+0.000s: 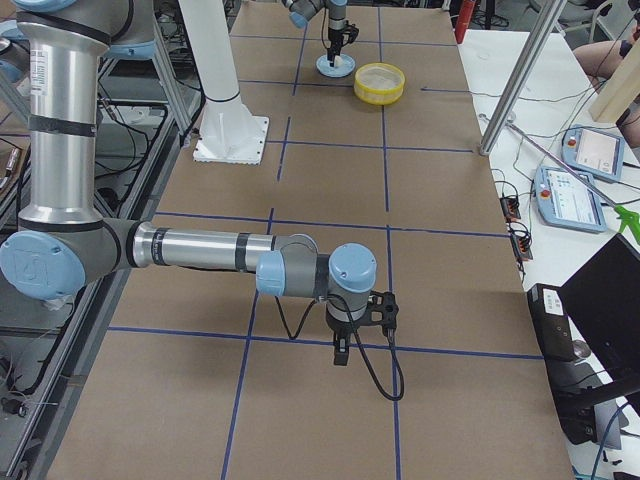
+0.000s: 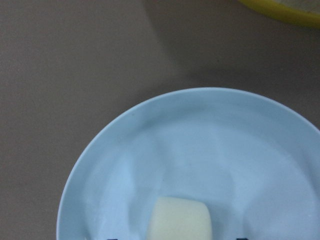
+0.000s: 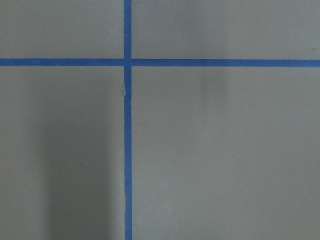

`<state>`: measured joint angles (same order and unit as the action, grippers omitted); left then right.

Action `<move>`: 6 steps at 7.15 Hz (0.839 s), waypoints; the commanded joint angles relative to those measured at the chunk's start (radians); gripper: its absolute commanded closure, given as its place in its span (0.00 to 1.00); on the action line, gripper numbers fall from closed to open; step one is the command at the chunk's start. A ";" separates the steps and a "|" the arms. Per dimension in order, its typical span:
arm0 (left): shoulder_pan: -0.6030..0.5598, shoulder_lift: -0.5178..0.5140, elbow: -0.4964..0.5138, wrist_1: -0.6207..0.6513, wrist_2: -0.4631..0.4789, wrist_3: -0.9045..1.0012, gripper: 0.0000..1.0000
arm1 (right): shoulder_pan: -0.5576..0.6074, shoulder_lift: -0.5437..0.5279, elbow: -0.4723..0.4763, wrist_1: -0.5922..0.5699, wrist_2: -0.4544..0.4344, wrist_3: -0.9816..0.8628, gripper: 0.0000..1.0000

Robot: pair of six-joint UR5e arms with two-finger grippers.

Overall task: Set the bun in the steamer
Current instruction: 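Close the left gripper on the bun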

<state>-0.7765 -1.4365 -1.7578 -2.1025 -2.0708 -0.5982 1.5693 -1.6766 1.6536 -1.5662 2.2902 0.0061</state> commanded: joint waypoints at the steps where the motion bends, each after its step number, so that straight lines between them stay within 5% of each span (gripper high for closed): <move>1: 0.006 -0.001 0.008 -0.001 0.000 0.001 0.36 | 0.000 0.000 0.000 0.000 0.000 0.000 0.00; 6: 0.005 0.001 -0.008 -0.004 0.000 0.000 0.73 | 0.000 0.000 0.000 0.000 0.000 0.000 0.00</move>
<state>-0.7702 -1.4365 -1.7549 -2.1060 -2.0708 -0.5966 1.5693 -1.6766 1.6536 -1.5662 2.2902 0.0061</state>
